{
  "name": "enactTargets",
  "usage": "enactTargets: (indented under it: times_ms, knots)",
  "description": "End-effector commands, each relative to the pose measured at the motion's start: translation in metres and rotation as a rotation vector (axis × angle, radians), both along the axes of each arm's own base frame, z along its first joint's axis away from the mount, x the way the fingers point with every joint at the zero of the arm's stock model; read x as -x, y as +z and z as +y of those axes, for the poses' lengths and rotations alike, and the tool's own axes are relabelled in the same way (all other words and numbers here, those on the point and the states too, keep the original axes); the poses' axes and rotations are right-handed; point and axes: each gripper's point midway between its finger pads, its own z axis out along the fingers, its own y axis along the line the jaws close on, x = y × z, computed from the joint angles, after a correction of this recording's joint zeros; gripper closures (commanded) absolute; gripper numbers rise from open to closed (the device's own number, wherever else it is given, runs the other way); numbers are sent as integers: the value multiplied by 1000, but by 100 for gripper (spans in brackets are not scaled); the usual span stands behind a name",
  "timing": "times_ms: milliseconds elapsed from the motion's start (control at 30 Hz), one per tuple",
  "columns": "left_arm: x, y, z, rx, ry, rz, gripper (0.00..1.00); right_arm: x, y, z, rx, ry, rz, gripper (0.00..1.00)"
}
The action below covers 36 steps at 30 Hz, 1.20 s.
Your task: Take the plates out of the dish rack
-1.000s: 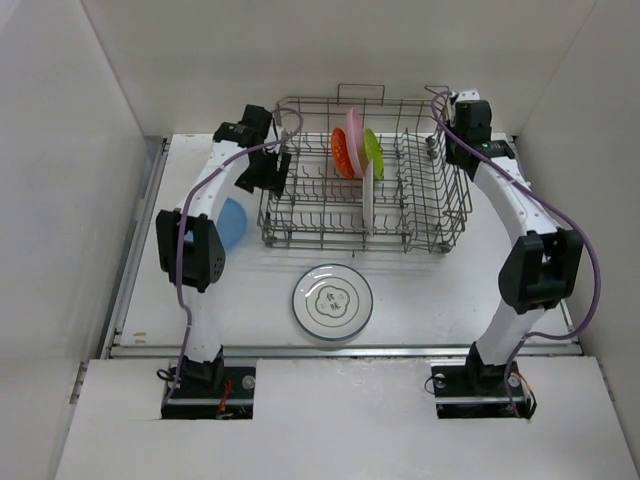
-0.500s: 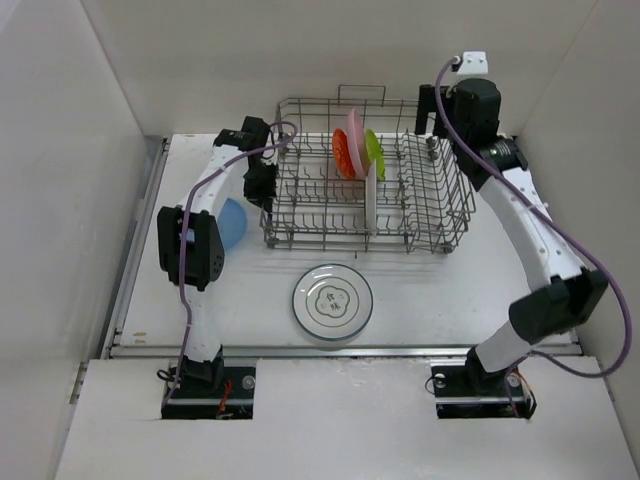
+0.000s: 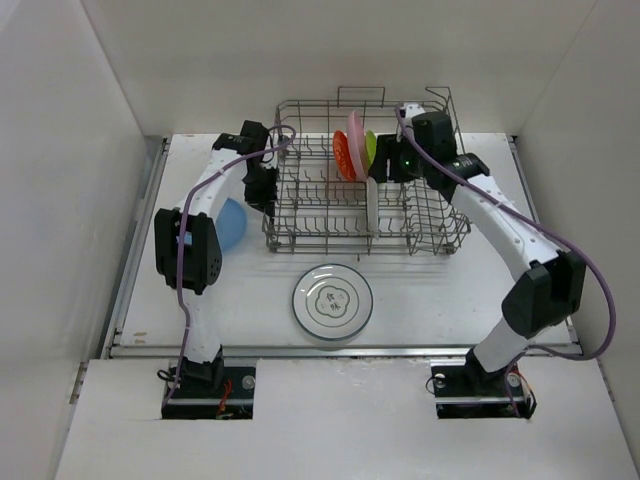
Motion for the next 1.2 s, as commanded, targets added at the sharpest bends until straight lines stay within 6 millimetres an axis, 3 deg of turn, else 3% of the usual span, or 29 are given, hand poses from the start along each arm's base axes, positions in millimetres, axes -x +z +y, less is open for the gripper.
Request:
enactTargets:
  times_ms: [0,67,133,167,200,333,400,500,533,733,900,1067,1167]
  knots:
    - [13,30,-16,78,-63,-41,100,14,-9,23,-63,84,68,36]
    - [15,27,-16,76,-63,-33,100,19,-13,34,-59,109,77,46]
    - [15,27,-16,76,-63,-33,100,14,-29,32,-40,81,108,57]
    - [15,27,-16,76,-63,-33,100,14,-29,32,-40,81,109,70]
    - [17,24,-15,74,-63,-24,100,12,-34,31,-37,65,120,76]
    - [18,28,-15,78,-55,-30,100,10,-20,33,-28,55,107,100]
    - [17,26,-16,80,-46,-27,100,11,-9,33,-21,46,95,100]
    - [19,23,-15,78,-46,-19,100,6,36,30,-47,25,6,100]
    - [19,23,-15,78,-46,-18,100,4,62,26,-70,-4,-39,100]
    - [20,19,-12,59,-40,-13,100,13,131,16,-158,-54,-170,100]
    - [16,23,-13,66,-32,-29,100,24,134,19,-159,-14,-192,100]
    - [15,16,-13,61,-31,-12,100,27,154,6,-154,-76,-261,100]
    - [13,18,-13,55,-29,-23,100,39,169,9,-161,-36,-292,100]
